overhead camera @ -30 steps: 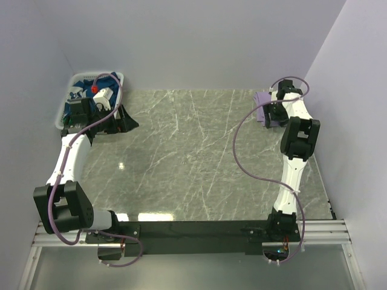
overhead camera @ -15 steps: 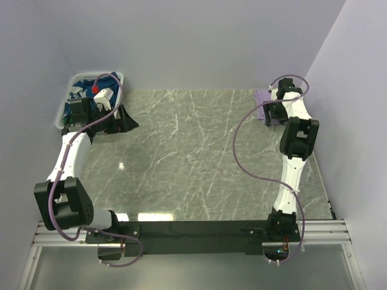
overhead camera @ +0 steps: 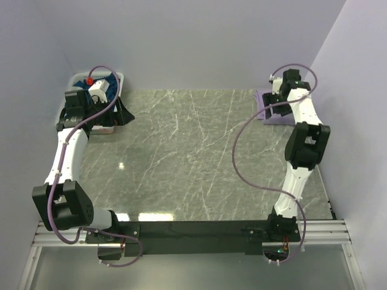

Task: Fold and stack the t-shirts
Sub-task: Neatly place the folded tshirt to the corner

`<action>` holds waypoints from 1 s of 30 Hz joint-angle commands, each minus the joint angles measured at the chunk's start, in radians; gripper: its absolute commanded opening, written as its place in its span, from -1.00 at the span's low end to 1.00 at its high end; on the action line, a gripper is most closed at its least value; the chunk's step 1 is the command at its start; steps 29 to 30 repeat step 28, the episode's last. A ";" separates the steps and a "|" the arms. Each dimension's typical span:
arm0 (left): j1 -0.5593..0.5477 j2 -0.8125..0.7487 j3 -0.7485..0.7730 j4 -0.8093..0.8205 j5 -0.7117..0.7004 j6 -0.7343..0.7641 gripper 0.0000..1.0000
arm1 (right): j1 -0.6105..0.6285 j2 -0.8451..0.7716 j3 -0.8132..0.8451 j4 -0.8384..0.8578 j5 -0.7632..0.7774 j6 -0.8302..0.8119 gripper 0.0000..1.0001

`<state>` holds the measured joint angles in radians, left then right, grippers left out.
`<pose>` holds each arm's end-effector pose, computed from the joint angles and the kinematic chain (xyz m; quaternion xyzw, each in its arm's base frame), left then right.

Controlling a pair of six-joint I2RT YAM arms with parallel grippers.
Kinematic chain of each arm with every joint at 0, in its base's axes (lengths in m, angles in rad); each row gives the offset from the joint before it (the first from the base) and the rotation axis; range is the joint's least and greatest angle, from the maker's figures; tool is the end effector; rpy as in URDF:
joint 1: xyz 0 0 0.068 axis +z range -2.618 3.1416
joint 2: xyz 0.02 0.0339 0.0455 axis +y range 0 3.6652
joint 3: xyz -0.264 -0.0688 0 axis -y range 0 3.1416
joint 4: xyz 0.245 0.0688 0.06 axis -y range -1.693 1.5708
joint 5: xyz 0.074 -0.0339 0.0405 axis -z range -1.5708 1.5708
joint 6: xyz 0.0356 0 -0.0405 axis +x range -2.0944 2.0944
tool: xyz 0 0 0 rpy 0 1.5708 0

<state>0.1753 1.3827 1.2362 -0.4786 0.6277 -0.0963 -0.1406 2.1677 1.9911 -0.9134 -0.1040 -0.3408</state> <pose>0.3041 0.0326 0.3363 0.0247 0.8580 -0.2575 0.4437 0.4666 -0.0623 0.2509 -0.1092 0.9638 -0.0077 0.2429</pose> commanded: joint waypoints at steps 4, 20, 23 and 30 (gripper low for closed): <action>0.001 -0.079 0.077 -0.058 -0.082 0.006 0.99 | 0.009 -0.327 -0.110 -0.085 -0.163 0.002 0.56; -0.293 -0.148 -0.228 -0.080 -0.313 0.084 0.99 | 0.231 -0.854 -0.978 0.103 -0.318 0.166 0.54; -0.313 -0.172 -0.311 -0.064 -0.323 0.086 0.99 | 0.275 -0.887 -1.038 0.145 -0.301 0.157 0.55; -0.319 -0.221 -0.330 -0.081 -0.313 0.173 0.99 | 0.292 -0.921 -1.066 0.166 -0.284 0.141 0.55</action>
